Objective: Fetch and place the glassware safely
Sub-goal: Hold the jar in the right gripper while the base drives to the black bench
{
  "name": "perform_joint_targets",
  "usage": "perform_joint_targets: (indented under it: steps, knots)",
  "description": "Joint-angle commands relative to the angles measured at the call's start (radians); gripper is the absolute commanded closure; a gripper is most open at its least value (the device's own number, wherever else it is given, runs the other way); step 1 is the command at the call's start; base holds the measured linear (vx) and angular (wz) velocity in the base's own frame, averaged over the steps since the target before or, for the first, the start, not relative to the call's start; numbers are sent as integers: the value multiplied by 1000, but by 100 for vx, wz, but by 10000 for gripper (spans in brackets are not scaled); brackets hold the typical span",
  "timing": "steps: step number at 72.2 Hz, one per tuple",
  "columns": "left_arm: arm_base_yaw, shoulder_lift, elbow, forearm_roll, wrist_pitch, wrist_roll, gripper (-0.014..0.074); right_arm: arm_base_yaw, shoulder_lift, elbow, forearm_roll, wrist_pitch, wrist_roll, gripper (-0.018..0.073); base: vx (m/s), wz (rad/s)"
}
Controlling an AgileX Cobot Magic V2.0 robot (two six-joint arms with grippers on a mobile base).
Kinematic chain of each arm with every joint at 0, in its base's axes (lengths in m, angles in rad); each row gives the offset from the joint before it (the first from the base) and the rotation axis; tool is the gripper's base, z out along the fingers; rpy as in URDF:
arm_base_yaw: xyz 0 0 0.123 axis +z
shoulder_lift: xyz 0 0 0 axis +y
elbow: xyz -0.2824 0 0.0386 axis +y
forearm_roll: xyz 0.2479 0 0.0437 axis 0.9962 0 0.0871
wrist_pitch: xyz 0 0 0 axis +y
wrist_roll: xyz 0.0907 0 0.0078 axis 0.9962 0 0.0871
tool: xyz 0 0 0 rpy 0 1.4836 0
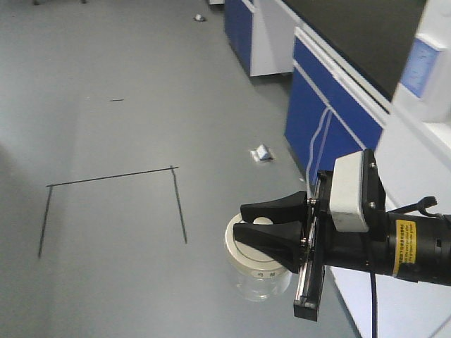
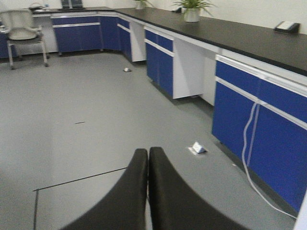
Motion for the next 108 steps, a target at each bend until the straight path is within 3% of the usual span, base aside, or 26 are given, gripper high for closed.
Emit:
perform_joint_targets:
  steps: [1,37,108]
  knots:
    - [-3,11,-25,-8,-76,-10,603,-5,-26,-25,63,-57,-10,560,4,83]
    - [-3,11,-25,-8,-76,-10,603,-5,-26,-25,63,-57,-10,560,11,45]
    - [-3,11,-25,-8,-76,-10,603,-5,-26,-25,63,-57,-10,560,43,-3]
